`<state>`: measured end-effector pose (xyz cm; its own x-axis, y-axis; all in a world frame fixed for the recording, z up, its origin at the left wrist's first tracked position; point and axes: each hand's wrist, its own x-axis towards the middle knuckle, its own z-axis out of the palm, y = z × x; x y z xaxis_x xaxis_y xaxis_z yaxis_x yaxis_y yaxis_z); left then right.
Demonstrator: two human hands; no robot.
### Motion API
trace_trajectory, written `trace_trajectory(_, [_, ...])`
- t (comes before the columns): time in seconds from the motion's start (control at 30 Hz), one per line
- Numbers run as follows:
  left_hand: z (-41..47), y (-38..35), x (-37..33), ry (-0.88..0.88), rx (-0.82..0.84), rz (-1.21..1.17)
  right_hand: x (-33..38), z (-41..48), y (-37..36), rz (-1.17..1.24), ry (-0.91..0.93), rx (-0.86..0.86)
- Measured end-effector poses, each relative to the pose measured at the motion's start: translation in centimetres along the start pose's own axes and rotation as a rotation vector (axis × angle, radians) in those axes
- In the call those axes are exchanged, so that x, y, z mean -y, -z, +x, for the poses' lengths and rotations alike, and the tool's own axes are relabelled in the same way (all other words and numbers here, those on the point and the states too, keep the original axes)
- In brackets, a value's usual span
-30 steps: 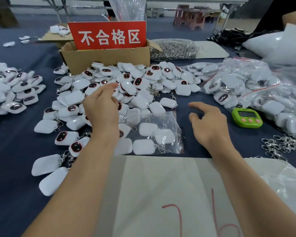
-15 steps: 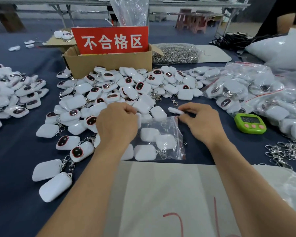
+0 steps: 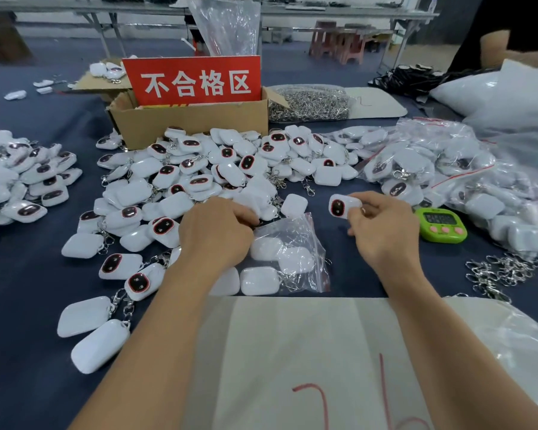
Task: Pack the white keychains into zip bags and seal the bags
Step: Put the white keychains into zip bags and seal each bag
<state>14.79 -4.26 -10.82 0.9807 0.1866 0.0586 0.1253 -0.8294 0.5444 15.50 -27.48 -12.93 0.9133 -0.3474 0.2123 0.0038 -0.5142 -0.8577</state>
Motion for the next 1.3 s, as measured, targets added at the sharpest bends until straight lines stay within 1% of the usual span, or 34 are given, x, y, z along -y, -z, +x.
trace_trajectory(0.07, [0.0, 0.1, 0.1, -0.006, -0.012, -0.025, 0.2, -1.0, 0.4, -0.109, 0.057, -0.046])
trace_trajectory(0.17, [0.0, 0.2, 0.3, -0.007, 0.020, -0.086, 0.2, -2.7, 1.1, -0.065, 0.073, -0.070])
trace_trajectory(0.23, [-0.1, 0.1, 0.2, 0.013, -0.015, -0.179, 0.2, -3.8, 1.4, 0.021, 0.037, -0.049])
trace_trajectory(0.33, [0.0, 0.4, 0.0, 0.034, -0.194, -0.338, 0.8, -4.5, 1.3, 0.196, -0.063, 0.020])
trace_trajectory(0.4, [-0.1, 0.9, -0.4, 0.039, -0.277, -0.472, 1.4, -4.2, 1.1, 0.308, -0.110, 0.042])
trace_trajectory(0.47, [-0.5, 1.0, -1.2, 0.043, -0.318, -0.607, 2.0, -3.9, 1.0, 0.445, -0.165, 0.056])
trace_trajectory(0.53, [-1.2, 0.6, -2.5, 0.004, -0.299, -0.684, 2.4, -3.7, 0.9, 0.556, -0.217, 0.075])
trace_trajectory(0.67, [-2.9, -2.1, -5.6, -0.119, -0.132, -0.663, 2.6, -3.4, 0.9, 0.612, -0.286, 0.149])
trace_trajectory(0.8, [-4.7, -4.4, -7.0, -0.168, -0.058, -0.580, 2.6, -3.5, 1.1, 0.645, -0.324, 0.275])
trace_trajectory(0.87, [-4.8, -4.6, -7.0, -0.217, -0.053, -0.581, 2.7, -3.5, 1.2, 0.630, -0.333, 0.311])
trace_trajectory(1.03, [-4.3, -4.8, -6.5, -0.205, -0.071, -0.616, 2.5, -3.5, 1.2, 0.509, -0.332, 0.315])
trace_trajectory(1.2, [-4.5, -4.9, -6.4, -0.237, -0.081, -0.620, 2.6, -3.4, 1.5, 0.593, -0.403, 0.390])
trace_trajectory(1.3, [-4.6, -4.9, -6.5, -0.261, -0.072, -0.633, 2.5, -3.5, 1.7, 0.575, -0.371, 0.355])
